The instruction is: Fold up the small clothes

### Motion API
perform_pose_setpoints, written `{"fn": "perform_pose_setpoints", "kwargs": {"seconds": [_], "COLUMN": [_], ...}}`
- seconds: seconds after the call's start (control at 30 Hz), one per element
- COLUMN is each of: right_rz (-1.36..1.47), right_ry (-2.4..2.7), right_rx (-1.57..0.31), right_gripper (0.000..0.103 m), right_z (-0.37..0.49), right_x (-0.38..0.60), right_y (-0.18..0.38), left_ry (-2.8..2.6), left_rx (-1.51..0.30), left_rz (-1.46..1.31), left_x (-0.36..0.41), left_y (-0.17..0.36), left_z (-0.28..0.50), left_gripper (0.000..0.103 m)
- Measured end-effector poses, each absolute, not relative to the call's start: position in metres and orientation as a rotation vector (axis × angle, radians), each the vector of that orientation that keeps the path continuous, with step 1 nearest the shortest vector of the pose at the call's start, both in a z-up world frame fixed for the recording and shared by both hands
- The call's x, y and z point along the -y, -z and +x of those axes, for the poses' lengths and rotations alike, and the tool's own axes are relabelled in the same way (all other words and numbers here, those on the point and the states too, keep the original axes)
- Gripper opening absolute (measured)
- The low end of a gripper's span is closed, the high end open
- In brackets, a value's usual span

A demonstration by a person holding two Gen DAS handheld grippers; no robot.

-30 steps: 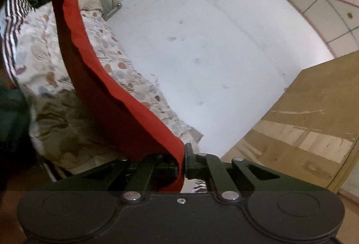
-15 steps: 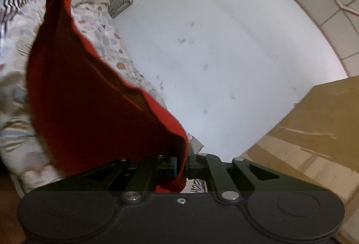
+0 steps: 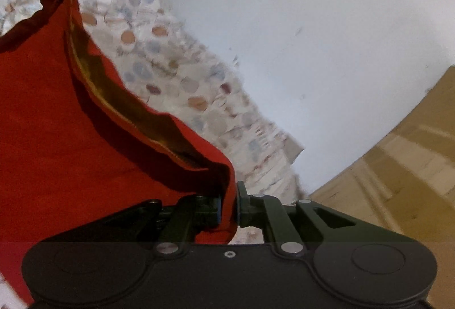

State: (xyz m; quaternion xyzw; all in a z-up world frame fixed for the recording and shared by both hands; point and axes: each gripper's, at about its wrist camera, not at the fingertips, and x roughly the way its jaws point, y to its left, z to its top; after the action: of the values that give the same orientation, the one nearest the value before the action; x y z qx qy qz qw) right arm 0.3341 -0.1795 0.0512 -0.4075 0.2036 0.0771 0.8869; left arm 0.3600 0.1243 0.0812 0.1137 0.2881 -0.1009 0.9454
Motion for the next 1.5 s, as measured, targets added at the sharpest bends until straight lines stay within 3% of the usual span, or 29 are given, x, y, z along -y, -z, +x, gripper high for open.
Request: {"fn": "perform_pose_setpoints", "kwargs": {"seconds": [0.23,0.5,0.6,0.67,0.73,0.8,0.87,0.93,1.0,1.13,1.33,1.5], "right_rz": [-0.797,-0.801,-0.798,-0.786,-0.763,-0.738,-0.706,-0.649,-0.522,-0.172,0.058,0.356], "right_ry": [-0.185,-0.19,-0.18,-0.164,-0.147,-0.138,-0.128,-0.12,-0.137,-0.197,-0.187,-0.168], "right_rx": [-0.575,-0.638,-0.63,-0.622,-0.617,-0.621,-0.626,-0.636,-0.708,-0.838,-0.878,-0.905], "right_gripper": [0.011,0.019,0.03,0.052,0.068,0.079,0.092,0.097,0.102,0.102,0.102,0.102], "right_z": [0.4,0.421,0.423,0.427,0.431,0.435,0.44,0.444,0.453,0.468,0.468,0.468], "right_x": [0.18,0.186,0.188,0.191,0.197,0.205,0.212,0.22,0.234,0.267,0.294,0.327], "right_y": [0.004,0.043,0.046,0.043,0.039,0.032,0.027,0.02,0.01,-0.007,-0.019,-0.017], "left_ry": [0.225,0.297,0.343,0.361,0.325,0.29,0.292,0.274,0.245,0.255,0.219,0.27], "left_rx": [-0.669,-0.751,-0.766,-0.783,-0.801,-0.801,-0.796,-0.781,-0.757,-0.766,-0.619,-0.609], "left_rz": [0.234,0.168,0.102,0.031,-0.032,-0.067,-0.088,-0.097,-0.098,-0.186,-0.246,-0.223], "left_x": [-0.126,-0.134,-0.145,-0.156,-0.17,-0.181,-0.188,-0.193,-0.195,-0.205,-0.211,-0.205], "left_y": [-0.035,0.011,0.012,0.008,0.002,-0.003,-0.009,-0.014,-0.018,-0.026,-0.042,-0.033], "left_z": [0.423,0.46,0.463,0.465,0.468,0.468,0.467,0.464,0.46,0.463,0.443,0.421], "left_gripper": [0.006,0.006,0.007,0.02,0.063,0.072,0.075,0.09,0.096,0.096,0.102,0.102]}}
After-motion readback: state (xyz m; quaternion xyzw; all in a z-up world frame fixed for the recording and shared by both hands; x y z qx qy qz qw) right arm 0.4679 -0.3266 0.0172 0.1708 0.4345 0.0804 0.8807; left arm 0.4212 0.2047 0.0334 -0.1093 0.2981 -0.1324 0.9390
